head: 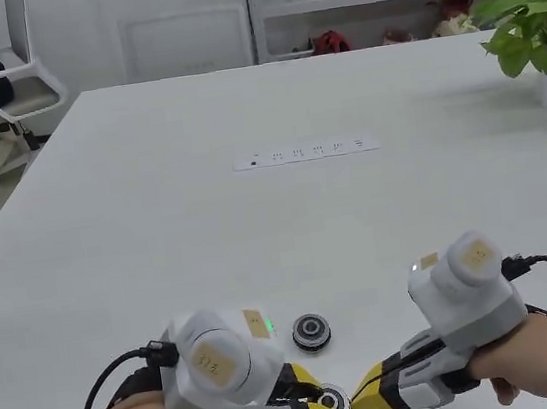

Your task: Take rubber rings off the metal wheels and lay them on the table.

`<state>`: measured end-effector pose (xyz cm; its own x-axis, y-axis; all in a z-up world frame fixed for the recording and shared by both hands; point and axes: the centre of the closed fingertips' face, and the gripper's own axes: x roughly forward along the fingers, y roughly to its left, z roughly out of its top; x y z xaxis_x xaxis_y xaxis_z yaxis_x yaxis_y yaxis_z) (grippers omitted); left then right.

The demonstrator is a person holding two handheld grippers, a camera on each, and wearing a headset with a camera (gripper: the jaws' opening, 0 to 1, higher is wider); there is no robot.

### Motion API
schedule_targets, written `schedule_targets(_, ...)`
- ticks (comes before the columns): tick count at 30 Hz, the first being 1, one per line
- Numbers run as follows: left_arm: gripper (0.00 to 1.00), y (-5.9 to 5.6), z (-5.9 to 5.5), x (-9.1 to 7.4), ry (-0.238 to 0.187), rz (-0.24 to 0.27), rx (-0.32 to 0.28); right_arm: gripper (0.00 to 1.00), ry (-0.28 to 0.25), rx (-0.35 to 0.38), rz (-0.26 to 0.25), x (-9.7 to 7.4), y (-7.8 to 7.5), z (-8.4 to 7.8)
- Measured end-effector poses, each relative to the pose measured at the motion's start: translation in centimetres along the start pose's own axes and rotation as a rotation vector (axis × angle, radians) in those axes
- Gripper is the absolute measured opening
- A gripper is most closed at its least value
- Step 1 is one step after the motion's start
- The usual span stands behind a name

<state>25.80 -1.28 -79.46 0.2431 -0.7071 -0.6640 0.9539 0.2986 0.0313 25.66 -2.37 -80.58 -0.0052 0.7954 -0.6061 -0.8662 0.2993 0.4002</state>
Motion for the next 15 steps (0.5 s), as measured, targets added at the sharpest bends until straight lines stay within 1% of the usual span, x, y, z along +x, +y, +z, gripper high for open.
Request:
schedule_targets(4, 0.12, -0.01, 0.00, -0.01, 0.003, 0.001, 0.001, 0.00, -0.006, 0.015, -0.001, -0.06, -0.01, 0.07)
schedule_targets(7, 0.12, -0.05, 0.00, -0.02, 0.004, 0.001, 0.003, 0.00, -0.029, 0.041, 0.003, -0.29, -0.05, 0.49)
schedule_targets(15, 0.12, -0.07, -0.02, -0.04, 0.006, 0.002, 0.002, 0.00, -0.041, 0.050, 0.005, -0.38, -0.02, 0.67)
